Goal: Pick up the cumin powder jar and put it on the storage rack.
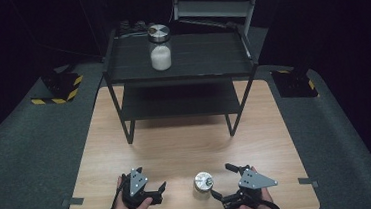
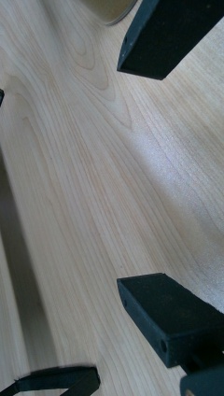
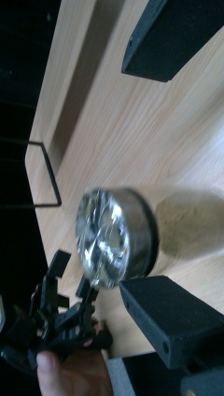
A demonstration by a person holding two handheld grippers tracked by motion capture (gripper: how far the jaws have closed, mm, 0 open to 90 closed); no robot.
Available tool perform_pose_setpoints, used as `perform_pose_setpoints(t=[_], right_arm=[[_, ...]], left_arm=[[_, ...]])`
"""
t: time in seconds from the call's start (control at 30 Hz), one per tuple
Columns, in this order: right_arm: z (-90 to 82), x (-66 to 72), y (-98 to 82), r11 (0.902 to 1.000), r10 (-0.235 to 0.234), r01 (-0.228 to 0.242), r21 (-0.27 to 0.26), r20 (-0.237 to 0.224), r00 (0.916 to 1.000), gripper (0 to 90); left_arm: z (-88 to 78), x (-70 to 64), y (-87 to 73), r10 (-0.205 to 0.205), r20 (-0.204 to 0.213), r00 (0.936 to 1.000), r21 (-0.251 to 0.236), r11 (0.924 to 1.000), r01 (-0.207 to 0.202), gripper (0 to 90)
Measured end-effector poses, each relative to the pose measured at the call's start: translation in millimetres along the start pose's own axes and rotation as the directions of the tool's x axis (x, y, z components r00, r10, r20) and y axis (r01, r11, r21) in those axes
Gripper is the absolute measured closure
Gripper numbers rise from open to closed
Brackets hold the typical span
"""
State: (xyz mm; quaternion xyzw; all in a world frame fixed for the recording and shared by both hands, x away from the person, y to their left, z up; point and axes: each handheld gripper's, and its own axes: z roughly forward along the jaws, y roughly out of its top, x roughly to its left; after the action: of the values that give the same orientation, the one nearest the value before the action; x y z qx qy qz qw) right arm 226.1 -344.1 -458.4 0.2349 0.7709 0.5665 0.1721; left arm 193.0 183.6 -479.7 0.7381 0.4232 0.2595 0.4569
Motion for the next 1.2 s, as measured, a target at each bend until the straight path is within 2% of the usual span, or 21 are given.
perform_pose_setpoints(t=[0.1,0.17,0.3,0.37,0.43,0.63,0.8,1.03,1.2], right_arm=[[6.8,4.7,1.6,0.9998,-0.019,0.019,0.007,-0.015,0.9997,0.1],[14.9,6.6,4.4,0.9996,-0.024,0.024,0.011,-0.045,0.9987,0.3],[22.2,9.4,5.2,0.9991,-0.04,0.041,0.012,-0.063,0.9972,0.9],[27.0,9.6,4.1,0.9992,-0.037,0.038,0.012,-0.075,0.9965,6.8],[28.6,11.1,1.7,0.9988,-0.048,0.048,0.003,-0.07,0.9964,11.7],[28.9,6.3,-4.7,0.9998,0.002,-0.003,-0.02,-0.069,0.9976,23.9],[29.6,5.5,-7.8,0.9993,-0.004,0.001,-0.037,-0.075,0.9972,31.8],[31.2,11.6,-8.7,0.9983,-0.043,0.041,-0.042,-0.063,0.9971,34.2],[31.3,13.3,-8.1,0.9984,-0.043,0.041,-0.041,-0.055,0.9976,34.6]], left_arm=[[-0.1,0.8,-0.4,-0.004,0.003,1.0,-0.002,1.0,0.004,0.8],[-0.1,1.5,-0.4,-0.005,0.007,1.0,-0.003,1.0,0.005,0.8],[0.1,1.2,-0.3,-0.003,0.009,1.0,-0.002,1.0,0.003,0.9],[0.0,1.9,-0.3,-0.004,0.01,0.9999,-0.002,1.0,0.004,0.9],[-0.1,2.4,-0.2,-0.006,0.01,0.9999,-0.001,1.0,0.006,0.9],[0.1,2.2,0.2,-0.005,0.009,0.9999,0.001,1.0,0.005,0.9],[0.1,2.6,0.3,-0.011,0.009,0.9999,0.001,0.9999,0.011,0.9],[0.0,2.4,0.1,-0.013,0.007,0.9999,0.001,0.9999,0.013,0.9],[-0.2,2.6,0.0,-0.015,0.006,0.9999,0.0,0.9999,0.015,0.9]])
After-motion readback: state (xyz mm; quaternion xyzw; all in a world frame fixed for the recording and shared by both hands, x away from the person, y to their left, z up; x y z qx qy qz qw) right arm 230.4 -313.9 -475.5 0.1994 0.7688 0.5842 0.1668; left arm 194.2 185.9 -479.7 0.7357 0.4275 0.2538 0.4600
